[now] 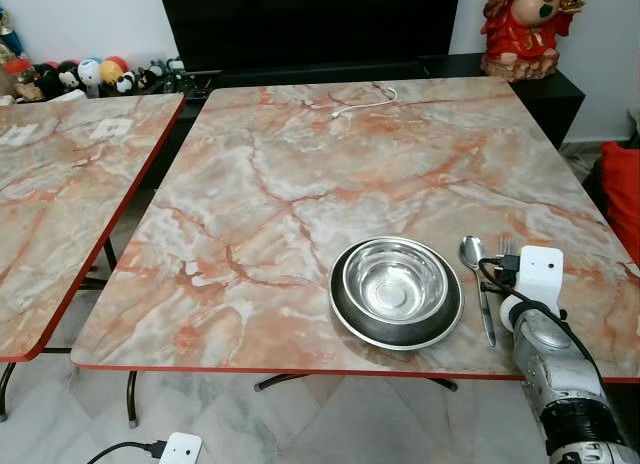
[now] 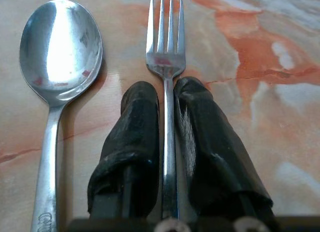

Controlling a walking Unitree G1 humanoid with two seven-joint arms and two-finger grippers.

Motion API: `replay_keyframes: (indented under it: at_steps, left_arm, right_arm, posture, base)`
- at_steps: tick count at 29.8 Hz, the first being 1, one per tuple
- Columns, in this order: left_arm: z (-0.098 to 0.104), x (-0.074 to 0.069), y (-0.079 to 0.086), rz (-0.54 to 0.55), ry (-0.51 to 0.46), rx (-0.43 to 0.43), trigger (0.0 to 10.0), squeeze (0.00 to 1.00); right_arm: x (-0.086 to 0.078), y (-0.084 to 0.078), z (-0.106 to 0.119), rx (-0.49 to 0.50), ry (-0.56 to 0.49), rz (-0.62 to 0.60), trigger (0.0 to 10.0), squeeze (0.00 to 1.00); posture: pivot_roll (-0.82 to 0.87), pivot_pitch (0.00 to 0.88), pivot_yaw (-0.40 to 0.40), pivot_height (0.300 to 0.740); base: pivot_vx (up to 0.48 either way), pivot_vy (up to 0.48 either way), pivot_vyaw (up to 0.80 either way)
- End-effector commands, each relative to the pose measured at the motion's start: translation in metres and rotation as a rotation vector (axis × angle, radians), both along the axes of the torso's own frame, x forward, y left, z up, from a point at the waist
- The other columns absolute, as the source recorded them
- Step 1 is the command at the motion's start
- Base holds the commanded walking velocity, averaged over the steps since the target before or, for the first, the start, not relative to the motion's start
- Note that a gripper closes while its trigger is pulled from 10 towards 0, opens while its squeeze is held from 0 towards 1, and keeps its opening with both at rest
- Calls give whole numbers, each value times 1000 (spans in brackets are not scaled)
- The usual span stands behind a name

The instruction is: Setting the table

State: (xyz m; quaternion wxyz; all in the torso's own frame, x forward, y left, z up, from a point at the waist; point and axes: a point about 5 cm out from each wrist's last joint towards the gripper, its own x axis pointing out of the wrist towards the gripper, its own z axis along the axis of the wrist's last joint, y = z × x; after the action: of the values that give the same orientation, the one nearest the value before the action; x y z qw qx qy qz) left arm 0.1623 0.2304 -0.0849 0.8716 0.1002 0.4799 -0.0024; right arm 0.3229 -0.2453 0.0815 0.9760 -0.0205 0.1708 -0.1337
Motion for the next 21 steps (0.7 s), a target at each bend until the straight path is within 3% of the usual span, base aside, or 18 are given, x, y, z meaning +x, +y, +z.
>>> replay_keyframes:
  at_steps: [1,16,21]
  left_arm:
    - [-1,-4,6,7,23,11,10000,0]
    - [-1,-4,5,8,22,9,10000,0]
    - [0,-4,5,15,13,4,10000,0]
  right_arm:
    - [1,3,-2,-3,7,-3,10000,0]
    - [6,-2,27,-38,-191,-93,10000,0]
    - [5,7,55,-14,-424,-75,10000,0]
  posture:
    - [-126,41,92,740]
    - [-128,39,92,740]
    - [-136,38,91,740]
  base:
    - [0,0,0]
    - [0,0,0]
    - [0,0,0]
